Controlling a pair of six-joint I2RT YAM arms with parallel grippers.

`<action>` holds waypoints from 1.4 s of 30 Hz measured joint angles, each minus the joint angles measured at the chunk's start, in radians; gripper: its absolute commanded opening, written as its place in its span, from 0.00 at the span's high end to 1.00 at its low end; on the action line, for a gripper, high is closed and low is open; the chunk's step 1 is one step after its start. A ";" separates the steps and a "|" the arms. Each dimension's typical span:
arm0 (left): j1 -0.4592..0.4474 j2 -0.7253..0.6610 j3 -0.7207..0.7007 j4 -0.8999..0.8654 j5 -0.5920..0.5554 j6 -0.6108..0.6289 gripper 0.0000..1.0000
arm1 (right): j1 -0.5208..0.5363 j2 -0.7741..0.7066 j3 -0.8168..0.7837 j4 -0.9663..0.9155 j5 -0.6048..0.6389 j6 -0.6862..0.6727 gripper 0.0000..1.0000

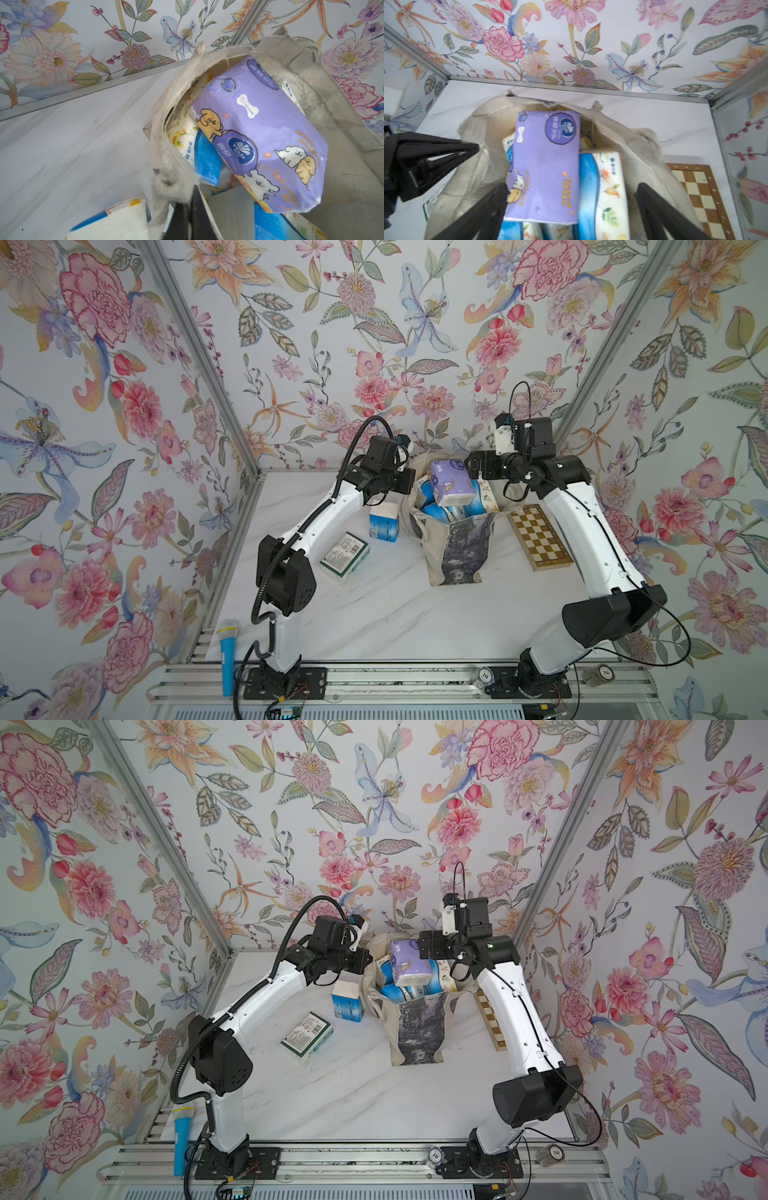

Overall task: Put tissues into the canvas bag
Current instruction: Place the pack of facial tissues in the canvas bag, then adjust the canvas bag at the center of the board.

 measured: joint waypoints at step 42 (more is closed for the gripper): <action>-0.016 0.064 0.145 -0.076 0.007 -0.001 0.93 | -0.239 -0.182 -0.421 0.142 -0.365 0.146 1.00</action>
